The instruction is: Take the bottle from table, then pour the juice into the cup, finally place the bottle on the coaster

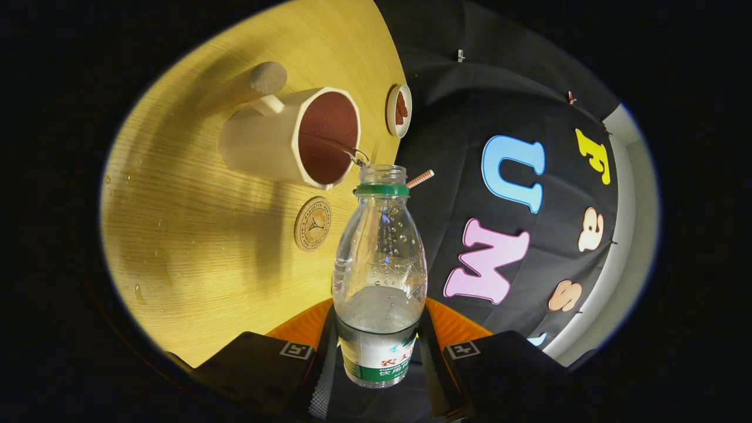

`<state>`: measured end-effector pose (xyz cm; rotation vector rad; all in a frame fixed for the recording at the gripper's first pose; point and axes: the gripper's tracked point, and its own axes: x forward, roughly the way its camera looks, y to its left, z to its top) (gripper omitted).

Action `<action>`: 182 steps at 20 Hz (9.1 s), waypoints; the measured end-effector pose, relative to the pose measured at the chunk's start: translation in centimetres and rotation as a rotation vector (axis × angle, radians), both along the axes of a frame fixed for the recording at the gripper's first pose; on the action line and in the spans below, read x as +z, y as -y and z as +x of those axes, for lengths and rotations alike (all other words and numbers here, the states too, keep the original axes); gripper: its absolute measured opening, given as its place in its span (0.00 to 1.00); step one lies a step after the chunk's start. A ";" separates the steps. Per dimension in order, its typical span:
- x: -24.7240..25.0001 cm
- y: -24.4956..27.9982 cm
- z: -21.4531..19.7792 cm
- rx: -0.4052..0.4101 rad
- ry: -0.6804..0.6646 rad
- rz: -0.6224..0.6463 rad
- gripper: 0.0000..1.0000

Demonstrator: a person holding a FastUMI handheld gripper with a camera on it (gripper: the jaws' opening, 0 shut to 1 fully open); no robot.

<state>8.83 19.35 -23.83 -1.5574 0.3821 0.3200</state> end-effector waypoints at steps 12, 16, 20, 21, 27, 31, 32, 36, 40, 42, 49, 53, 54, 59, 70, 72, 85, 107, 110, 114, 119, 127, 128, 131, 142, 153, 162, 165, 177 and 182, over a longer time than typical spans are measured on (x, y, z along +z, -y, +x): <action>1.0 0.4 0.5 0.032 0.009 -0.073 0.67; 1.1 0.2 0.5 0.049 0.011 -0.095 0.67; 1.3 0.0 0.6 0.064 0.015 -0.114 0.67; 1.4 0.0 0.6 0.066 0.015 -0.115 0.67; 1.8 0.0 1.0 0.085 0.033 -0.148 0.67; 2.1 -0.1 1.4 0.105 0.035 -0.176 0.67; 2.1 -0.1 1.5 0.107 0.037 -0.180 0.67; 2.4 -0.2 1.7 0.120 0.045 -0.201 0.67; 2.6 -0.5 2.0 0.148 0.050 -0.227 0.67; 2.7 -0.6 2.2 0.165 0.049 -0.241 0.67; 2.9 -1.0 2.4 0.200 0.021 -0.297 0.67; 3.1 -1.0 2.6 0.214 0.017 -0.334 0.67; 3.3 -1.1 2.7 0.219 0.016 -0.347 0.67; 3.5 -2.0 2.6 0.261 0.016 -0.393 0.67; 4.0 -2.5 3.1 0.305 0.021 -0.408 0.67; 4.1 -2.5 3.2 0.306 0.024 -0.403 0.67; 3.8 -1.4 2.6 0.215 0.026 -0.179 0.67; 11.2 1.1 8.8 -0.198 0.049 1.534 0.70; 11.7 0.1 10.8 -0.141 0.004 1.634 0.70; 8.5 -1.2 12.7 -0.127 -0.075 1.680 0.71; 2.9 -2.2 15.6 -0.180 -0.125 1.688 0.71; -4.0 -3.6 17.5 -0.249 -0.203 1.726 0.72; -4.2 -3.9 17.5 -0.245 -0.201 1.736 0.71; -5.2 -4.7 17.1 -0.252 -0.225 1.749 0.71; -7.9 -4.8 14.4 -0.302 -0.269 1.687 0.77; -9.3 -4.3 10.6 -0.383 -0.345 1.671 0.93; -4.8 -0.9 4.7 -0.426 -0.310 1.673 0.95; -2.2 1.6 3.1 -0.443 -0.250 1.678 0.95; 10.6 15.4 -1.8 -0.580 0.136 1.673 0.94; 13.2 18.4 -4.6 -0.651 0.229 1.606 0.94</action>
